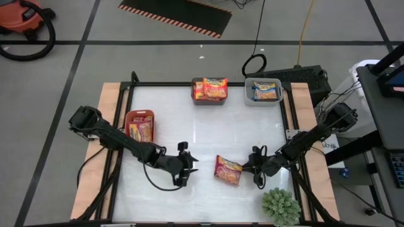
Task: Sort Maruchan noodles
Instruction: Put the red noodle pack into the orange bin
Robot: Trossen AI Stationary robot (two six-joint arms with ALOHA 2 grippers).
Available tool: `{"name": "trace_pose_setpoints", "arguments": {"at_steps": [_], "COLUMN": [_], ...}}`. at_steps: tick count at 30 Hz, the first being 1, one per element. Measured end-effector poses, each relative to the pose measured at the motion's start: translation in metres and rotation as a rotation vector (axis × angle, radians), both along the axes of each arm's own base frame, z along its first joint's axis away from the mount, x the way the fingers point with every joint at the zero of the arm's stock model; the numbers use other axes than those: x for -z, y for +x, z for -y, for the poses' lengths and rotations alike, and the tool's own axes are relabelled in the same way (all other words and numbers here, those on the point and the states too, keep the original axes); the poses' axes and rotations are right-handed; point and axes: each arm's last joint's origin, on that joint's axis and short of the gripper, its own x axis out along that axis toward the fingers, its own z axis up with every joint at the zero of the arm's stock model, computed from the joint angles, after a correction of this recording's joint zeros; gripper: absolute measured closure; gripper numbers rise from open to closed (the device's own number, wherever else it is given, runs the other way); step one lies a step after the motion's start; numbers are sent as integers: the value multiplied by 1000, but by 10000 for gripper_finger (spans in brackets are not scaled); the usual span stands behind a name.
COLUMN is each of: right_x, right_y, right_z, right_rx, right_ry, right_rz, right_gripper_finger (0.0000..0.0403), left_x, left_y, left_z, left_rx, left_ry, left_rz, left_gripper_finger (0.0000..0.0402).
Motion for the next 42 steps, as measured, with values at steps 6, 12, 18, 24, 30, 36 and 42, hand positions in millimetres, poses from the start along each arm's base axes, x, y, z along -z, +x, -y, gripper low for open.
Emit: {"name": "trace_pose_setpoints", "arguments": {"at_steps": [6,12,18,24,30,36,42], "right_x": [0,0,0,-3,-9,-16,-17], "right_y": [0,0,3,7,15,20,23], "right_z": [0,1,4,9,12,13,16], "right_rx": [-33,-57,-71,-54,-47,-69,-72], "right_ry": [-39,-76,-142,-218,-256,-288,-318], "right_rz": [0,7,35,78,161,238,247], "right_gripper_finger": [381,400,402,403,403,403,403], "left_x": [9,23,46,46,41,40,25], "left_y": [6,15,29,33,36,38,33], "left_z": [-3,-6,-13,-20,-30,-38,-39], "left_rx": [-3,-12,-8,-18,-43,-59,-45], "left_ry": [20,27,4,6,-1,-17,-4], "left_rz": [-13,-25,-45,-31,-6,-4,17], "left_gripper_finger": [220,220,220,220,220,220,220]}}
